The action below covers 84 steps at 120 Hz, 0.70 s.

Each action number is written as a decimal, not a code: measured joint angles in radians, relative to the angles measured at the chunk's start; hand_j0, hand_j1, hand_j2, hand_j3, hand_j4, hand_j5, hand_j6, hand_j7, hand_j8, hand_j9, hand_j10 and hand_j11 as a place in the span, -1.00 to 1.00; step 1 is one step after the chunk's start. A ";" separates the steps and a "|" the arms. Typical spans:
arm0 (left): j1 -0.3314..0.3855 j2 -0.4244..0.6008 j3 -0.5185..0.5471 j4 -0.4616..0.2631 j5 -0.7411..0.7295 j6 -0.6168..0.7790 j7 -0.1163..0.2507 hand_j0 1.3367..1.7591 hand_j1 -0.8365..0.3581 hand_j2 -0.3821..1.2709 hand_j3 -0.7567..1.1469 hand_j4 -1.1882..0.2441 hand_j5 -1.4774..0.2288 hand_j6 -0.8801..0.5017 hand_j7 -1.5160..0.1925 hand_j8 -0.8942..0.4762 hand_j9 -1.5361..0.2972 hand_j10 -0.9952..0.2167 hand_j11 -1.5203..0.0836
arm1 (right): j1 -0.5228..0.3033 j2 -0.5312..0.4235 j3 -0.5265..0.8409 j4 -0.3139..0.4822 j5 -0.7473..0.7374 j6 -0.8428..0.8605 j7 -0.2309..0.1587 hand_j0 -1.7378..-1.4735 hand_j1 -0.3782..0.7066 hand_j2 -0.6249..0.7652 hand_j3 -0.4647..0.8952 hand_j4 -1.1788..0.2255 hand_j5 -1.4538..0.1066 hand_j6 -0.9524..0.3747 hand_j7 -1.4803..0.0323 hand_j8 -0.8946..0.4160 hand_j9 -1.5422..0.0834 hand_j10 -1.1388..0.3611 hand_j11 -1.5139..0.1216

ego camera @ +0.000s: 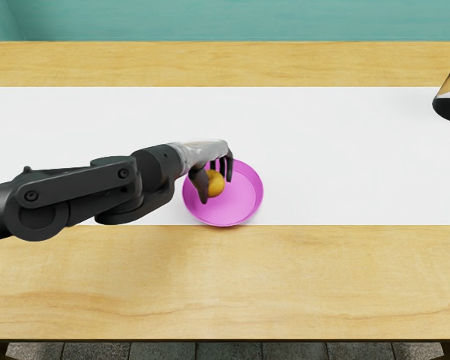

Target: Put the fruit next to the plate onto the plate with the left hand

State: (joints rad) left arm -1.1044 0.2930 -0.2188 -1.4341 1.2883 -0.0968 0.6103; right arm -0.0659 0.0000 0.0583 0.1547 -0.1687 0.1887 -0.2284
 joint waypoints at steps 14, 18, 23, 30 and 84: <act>0.002 -0.012 -0.009 0.004 -0.001 0.004 0.000 0.52 0.30 -0.22 -0.20 0.06 0.06 -0.20 0.11 -0.14 0.05 -0.07 0.18 | 0.000 0.000 0.000 -0.001 0.000 0.000 0.000 -0.40 -0.95 -0.10 -0.32 0.68 0.86 0.44 0.96 0.37 0.90 0.52 0.85; 0.002 -0.015 -0.010 0.004 -0.002 0.005 0.000 0.52 0.40 -0.26 -0.20 0.14 0.15 -0.13 0.21 -0.08 0.14 0.03 0.28 | 0.000 0.000 0.000 -0.001 0.000 0.000 0.000 -0.40 -0.95 -0.10 -0.32 0.68 0.86 0.44 0.96 0.37 0.90 0.52 0.85; 0.002 -0.015 -0.012 0.005 -0.002 0.005 0.000 0.52 0.50 -0.31 -0.20 0.23 0.25 -0.06 0.31 -0.02 0.23 0.14 0.39 | 0.000 0.000 0.000 -0.001 0.000 0.000 0.000 -0.40 -0.95 -0.10 -0.32 0.68 0.86 0.44 0.96 0.37 0.90 0.52 0.85; 0.000 -0.010 -0.014 0.008 -0.033 0.006 0.000 0.52 0.61 -0.37 -0.20 0.33 0.36 0.01 0.41 0.05 0.33 0.25 0.50 | 0.000 0.000 0.000 -0.001 0.000 0.000 0.000 -0.40 -0.95 -0.10 -0.32 0.68 0.86 0.44 0.96 0.37 0.90 0.52 0.85; 0.001 0.300 -0.179 0.031 -0.625 -0.247 0.001 0.52 0.91 -0.51 -0.20 0.59 0.66 0.21 0.71 0.25 0.61 0.56 0.82 | 0.000 0.000 -0.001 -0.001 0.000 0.000 0.000 -0.40 -0.95 -0.10 -0.32 0.68 0.86 0.44 0.96 0.37 0.90 0.52 0.85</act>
State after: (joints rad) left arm -1.1038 0.5926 -0.3981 -1.4031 0.6630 -0.3440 0.6109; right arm -0.0660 0.0000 0.0572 0.1534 -0.1688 0.1887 -0.2284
